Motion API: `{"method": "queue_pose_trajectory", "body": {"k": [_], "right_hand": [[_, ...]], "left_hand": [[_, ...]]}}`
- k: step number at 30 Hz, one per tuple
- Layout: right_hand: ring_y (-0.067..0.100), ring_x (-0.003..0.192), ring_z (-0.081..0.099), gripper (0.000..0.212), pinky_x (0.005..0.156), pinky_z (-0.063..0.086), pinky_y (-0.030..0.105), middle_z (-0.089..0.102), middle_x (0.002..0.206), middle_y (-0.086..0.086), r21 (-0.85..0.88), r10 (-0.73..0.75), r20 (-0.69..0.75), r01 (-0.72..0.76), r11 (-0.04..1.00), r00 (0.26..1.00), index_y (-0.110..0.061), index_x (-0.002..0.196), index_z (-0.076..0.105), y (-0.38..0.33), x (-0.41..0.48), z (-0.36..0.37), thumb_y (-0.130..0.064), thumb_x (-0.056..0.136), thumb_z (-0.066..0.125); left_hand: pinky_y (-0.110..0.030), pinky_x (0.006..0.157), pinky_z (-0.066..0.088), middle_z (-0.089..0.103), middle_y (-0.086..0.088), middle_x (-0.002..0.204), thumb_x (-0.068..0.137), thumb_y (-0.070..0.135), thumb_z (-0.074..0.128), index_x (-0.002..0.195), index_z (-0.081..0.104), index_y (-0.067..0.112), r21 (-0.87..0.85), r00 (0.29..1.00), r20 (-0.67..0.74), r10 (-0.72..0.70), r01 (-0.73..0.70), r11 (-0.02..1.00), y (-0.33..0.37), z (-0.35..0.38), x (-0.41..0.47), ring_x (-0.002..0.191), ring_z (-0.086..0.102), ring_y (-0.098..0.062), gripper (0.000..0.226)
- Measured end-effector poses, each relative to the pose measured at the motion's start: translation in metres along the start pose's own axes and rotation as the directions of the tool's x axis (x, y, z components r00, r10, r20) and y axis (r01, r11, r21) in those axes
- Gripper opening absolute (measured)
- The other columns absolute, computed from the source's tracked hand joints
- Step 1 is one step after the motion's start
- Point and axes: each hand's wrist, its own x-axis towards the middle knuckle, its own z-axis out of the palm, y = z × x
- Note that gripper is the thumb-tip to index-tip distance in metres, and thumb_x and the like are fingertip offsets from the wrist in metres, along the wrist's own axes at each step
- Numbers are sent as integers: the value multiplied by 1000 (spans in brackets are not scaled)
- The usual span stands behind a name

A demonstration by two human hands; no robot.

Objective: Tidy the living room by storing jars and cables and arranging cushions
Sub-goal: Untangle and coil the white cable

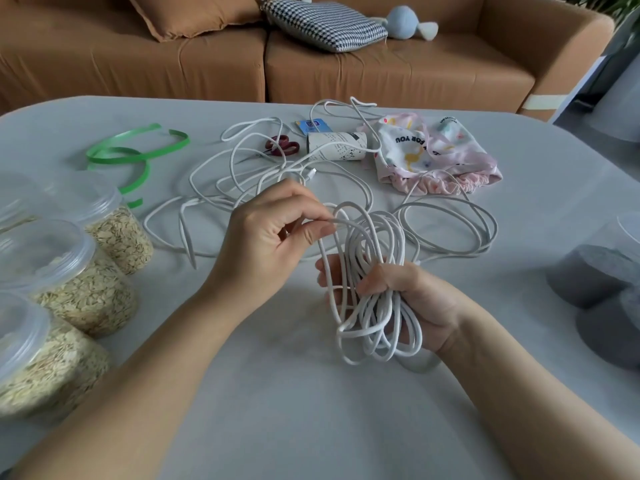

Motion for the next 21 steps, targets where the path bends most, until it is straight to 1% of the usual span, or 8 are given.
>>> {"method": "queue_pose_trajectory", "body": {"k": [2,5,8,10,13,16,18,21], "right_hand": [[28,90,68,44,84,56,37,69,99,16,63,3,48,-6,998,999,-2,107,62,1,0,1,5,67,47],[25,80,62,47,87,53,43,61,86,13,138,0,131,-18,990,991,-1,113,58,0,0,3,2,67,53],[18,67,55,30,77,55,40,49,73,6,94,-17,62,12,995,998,-6,96,62,-1,1,3,-1,67,61],[15,61,53,16,67,53,34,45,69,3,52,-64,1,64,997,998,-12,79,59,-2,1,3,-1,68,64],[11,56,50,22,56,46,25,43,63,-1,-32,-192,-145,189,981,971,-20,65,52,-4,0,2,-3,75,61],[11,54,51,21,53,40,26,50,59,-1,-83,-337,-321,328,941,885,-23,59,52,-9,1,-2,-10,74,60],[15,58,54,21,56,43,27,55,65,4,-116,-403,-389,390,913,828,-19,57,54,-11,1,-5,-9,75,60],[19,88,68,38,77,54,28,70,88,7,-40,-461,-403,489,872,790,-17,55,57,-11,1,-9,7,83,48]], "left_hand": [[-23,62,41,60,-4,84,86,13,71,83,72,3,4,1000,3,-8,8,1000,0,1,-1,65,53,-16,11],[-22,59,39,59,-3,85,86,14,72,83,72,3,7,1000,10,-20,20,1000,-1,2,-2,60,47,-13,11],[-28,54,42,60,4,86,88,16,69,90,71,10,-36,996,34,-83,84,996,-2,0,-4,53,48,-19,7],[-25,51,43,59,12,85,90,14,66,103,65,25,-136,968,51,-247,252,958,-3,-1,-5,47,49,-19,18],[-22,50,42,57,11,85,87,18,69,113,55,36,-139,911,87,-404,412,900,-5,0,-8,45,49,-21,34],[-28,58,47,61,11,75,80,41,65,91,60,28,99,942,62,-331,324,941,-3,0,-11,55,54,-13,18],[-33,66,48,59,9,66,83,43,60,79,61,21,171,965,79,-249,233,957,-3,-1,-13,62,58,-13,23],[-31,69,45,54,10,62,88,36,57,76,60,14,251,986,118,-119,86,964,-5,0,-12,62,55,-14,25]]}}
